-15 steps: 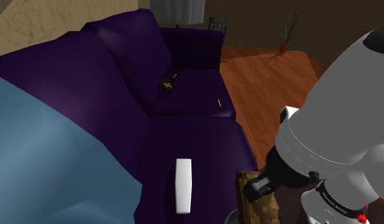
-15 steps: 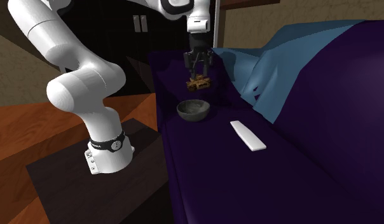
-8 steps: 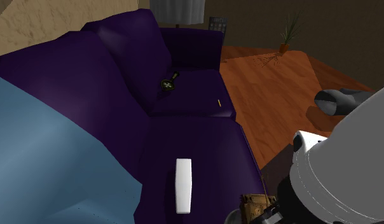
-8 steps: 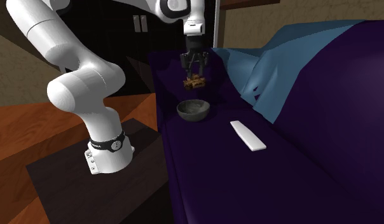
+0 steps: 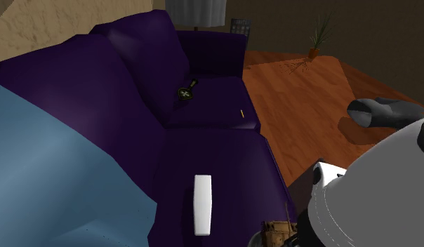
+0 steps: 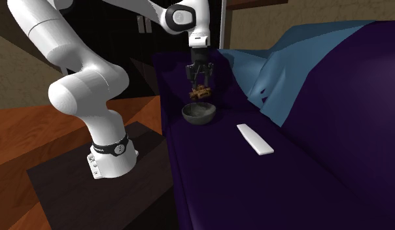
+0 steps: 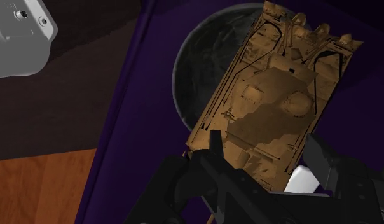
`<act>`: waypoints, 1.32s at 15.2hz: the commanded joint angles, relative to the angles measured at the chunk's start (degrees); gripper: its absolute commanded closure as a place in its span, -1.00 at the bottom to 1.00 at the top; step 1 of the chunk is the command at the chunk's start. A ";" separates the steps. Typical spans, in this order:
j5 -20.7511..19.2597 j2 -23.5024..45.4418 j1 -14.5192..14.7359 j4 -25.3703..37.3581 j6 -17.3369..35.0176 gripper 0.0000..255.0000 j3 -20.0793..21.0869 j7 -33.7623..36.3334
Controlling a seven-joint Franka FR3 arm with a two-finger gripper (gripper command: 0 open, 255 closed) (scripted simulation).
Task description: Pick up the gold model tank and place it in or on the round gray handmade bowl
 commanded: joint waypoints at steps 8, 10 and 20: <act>0.71 2.85 -1.12 -3.54 6.58 1.00 3.55 0.67; 0.71 2.85 -1.12 -3.54 6.58 1.00 3.55 0.67; 0.71 2.85 -1.12 -3.54 6.58 -1.00 3.55 0.67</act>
